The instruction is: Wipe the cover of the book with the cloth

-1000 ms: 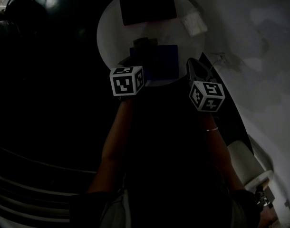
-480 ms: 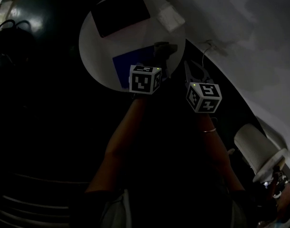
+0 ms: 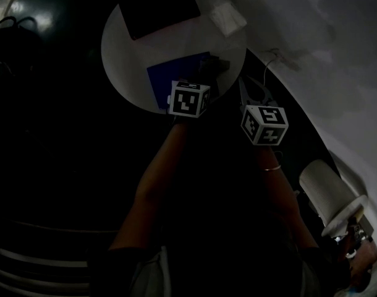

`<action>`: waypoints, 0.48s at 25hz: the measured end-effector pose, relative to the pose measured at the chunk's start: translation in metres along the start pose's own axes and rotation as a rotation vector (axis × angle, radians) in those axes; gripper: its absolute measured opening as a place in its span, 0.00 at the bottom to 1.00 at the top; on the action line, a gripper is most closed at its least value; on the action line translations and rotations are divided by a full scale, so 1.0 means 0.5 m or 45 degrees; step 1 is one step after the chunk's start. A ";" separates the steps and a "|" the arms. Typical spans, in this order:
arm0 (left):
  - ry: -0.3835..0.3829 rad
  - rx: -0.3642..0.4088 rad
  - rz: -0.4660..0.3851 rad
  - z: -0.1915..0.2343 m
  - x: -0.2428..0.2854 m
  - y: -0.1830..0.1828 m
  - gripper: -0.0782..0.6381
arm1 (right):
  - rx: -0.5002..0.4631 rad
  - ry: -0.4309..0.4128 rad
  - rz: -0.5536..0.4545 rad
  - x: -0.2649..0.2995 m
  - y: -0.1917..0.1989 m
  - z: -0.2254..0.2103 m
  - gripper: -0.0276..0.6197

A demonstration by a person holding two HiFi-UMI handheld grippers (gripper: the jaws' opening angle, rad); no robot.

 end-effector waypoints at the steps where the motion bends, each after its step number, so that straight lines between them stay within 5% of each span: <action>1: -0.011 -0.010 0.004 0.010 -0.006 0.005 0.16 | -0.010 -0.011 0.007 0.005 -0.001 0.006 0.09; 12: -0.142 -0.178 -0.055 0.110 -0.085 0.071 0.16 | -0.149 -0.168 0.087 0.073 -0.015 0.103 0.09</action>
Point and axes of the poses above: the fingertips, and each gripper's own axes: x forward along the fingers, z to its left, y out of its underside, the point moved 10 cm from there along -x, backward along the fingers
